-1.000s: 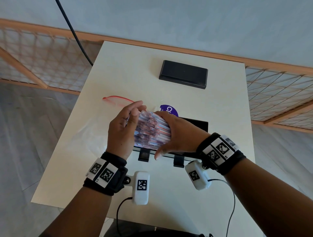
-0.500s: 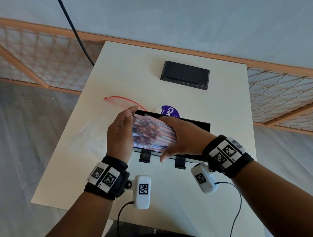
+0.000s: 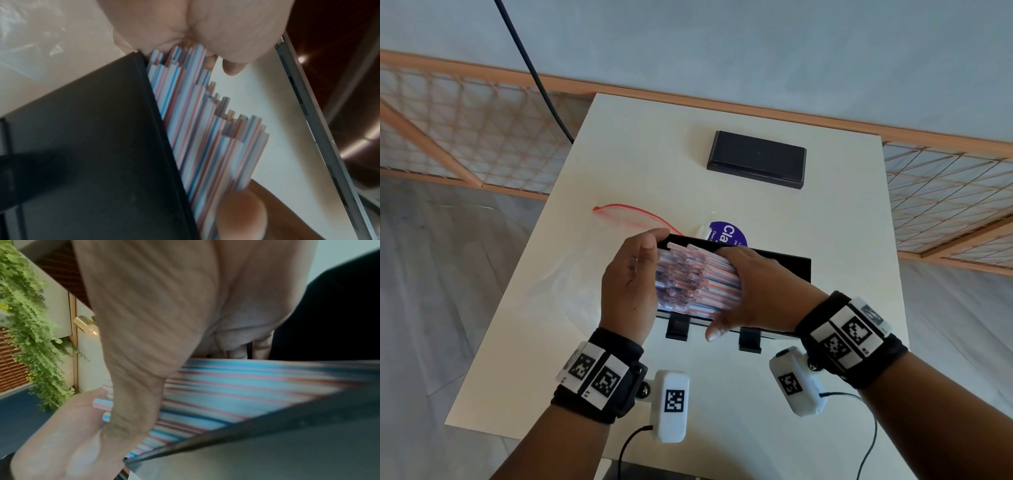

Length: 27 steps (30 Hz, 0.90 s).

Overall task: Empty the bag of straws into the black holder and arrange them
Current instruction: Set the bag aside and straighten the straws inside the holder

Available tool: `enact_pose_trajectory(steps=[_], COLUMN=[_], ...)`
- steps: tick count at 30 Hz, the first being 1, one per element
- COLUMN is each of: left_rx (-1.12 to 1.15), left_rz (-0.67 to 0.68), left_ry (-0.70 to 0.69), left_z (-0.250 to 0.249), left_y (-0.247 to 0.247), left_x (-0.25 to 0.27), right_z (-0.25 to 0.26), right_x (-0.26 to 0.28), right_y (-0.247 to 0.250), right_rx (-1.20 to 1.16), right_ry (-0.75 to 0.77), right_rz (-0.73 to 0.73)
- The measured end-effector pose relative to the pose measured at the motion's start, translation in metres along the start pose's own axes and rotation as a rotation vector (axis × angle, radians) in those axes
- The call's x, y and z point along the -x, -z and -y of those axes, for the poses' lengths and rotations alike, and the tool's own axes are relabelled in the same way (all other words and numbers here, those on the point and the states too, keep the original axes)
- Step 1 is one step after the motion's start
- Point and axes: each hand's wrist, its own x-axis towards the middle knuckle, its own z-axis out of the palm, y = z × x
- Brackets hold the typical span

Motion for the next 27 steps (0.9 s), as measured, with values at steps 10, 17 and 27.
enact_pose_trajectory(steps=[10, 17, 27], left_rx=[-0.066, -0.082, 0.002], left_rz=[0.016, 0.006, -0.009], left_ry=[-0.024, -0.006, 0.039], left_z=[0.000, 0.000, -0.001], left_y=[-0.003, -0.003, 0.002], left_x=[-0.002, -0.002, -0.011], right_z=[-0.003, -0.003, -0.003], right_x=[-0.004, 0.001, 0.007], right_y=[-0.008, -0.018, -0.022], right_rx=[0.030, 0.047, -0.010], right_ry=[0.001, -0.038, -0.010], right_rz=[-0.010, -0.043, -0.085])
